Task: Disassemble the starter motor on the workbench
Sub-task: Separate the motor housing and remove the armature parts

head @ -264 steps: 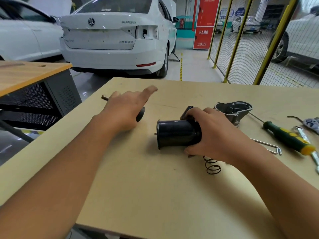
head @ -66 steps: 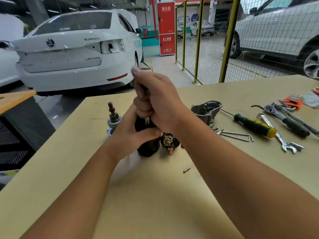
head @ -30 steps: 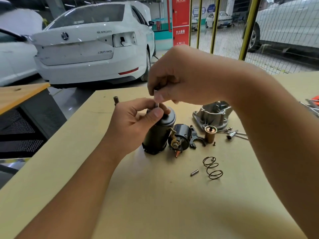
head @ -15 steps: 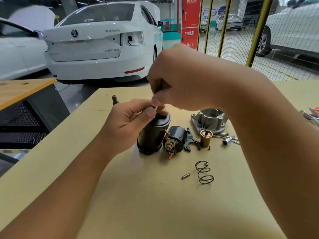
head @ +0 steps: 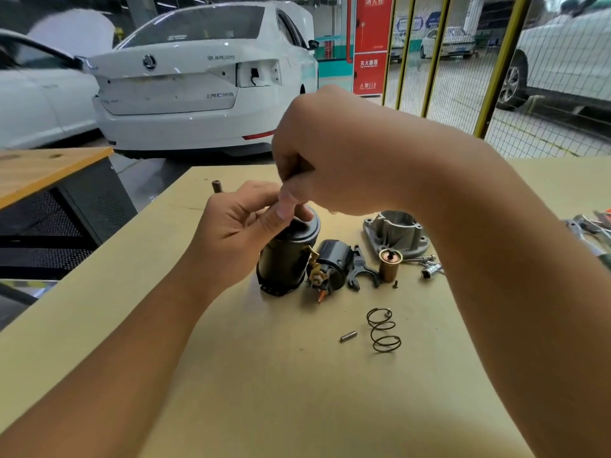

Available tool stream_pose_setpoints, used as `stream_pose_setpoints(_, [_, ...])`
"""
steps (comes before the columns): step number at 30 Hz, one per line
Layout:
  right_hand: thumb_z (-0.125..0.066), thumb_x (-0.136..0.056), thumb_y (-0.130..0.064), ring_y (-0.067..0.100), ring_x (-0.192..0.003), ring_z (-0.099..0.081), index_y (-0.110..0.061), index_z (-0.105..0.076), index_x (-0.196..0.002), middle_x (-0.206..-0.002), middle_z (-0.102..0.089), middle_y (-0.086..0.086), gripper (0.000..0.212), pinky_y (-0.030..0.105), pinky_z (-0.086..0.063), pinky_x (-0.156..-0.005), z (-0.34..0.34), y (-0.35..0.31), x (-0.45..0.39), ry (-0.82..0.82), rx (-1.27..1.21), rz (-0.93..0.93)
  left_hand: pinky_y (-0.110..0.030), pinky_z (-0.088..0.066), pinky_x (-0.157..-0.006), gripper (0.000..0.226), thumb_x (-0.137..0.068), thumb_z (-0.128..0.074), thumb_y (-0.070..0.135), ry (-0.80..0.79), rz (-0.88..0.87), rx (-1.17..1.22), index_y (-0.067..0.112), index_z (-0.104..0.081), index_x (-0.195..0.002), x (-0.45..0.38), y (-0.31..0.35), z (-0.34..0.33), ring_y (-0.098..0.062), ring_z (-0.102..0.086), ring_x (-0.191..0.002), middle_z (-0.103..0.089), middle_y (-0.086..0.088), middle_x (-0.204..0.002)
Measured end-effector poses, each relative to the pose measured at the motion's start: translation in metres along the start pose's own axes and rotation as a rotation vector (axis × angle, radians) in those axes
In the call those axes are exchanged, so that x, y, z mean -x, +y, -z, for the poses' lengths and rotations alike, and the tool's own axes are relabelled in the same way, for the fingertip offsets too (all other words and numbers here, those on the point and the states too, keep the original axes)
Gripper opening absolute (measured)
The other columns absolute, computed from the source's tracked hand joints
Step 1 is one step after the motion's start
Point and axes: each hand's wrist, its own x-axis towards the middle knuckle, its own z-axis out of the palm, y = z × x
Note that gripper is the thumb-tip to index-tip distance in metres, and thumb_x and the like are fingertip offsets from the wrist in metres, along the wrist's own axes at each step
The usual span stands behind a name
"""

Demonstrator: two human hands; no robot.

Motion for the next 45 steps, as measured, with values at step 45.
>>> stream_pose_setpoints(45, [-0.067,-0.092,-0.035,0.021,-0.076,-0.057,-0.018,-0.058,-0.086,-0.073,-0.054,-0.002,0.020,0.029,-0.044,-0.063,-0.003,-0.016,-0.003,-0.018,0.044,-0.032,-0.039,-0.047,-0.071,0.004,-0.089,-0.075,0.031,0.075,-0.071,-0.156,0.030,-0.071,-0.090,-0.002,0.000,0.002,-0.006,-0.060,-0.084,-0.069,0.020,-0.087])
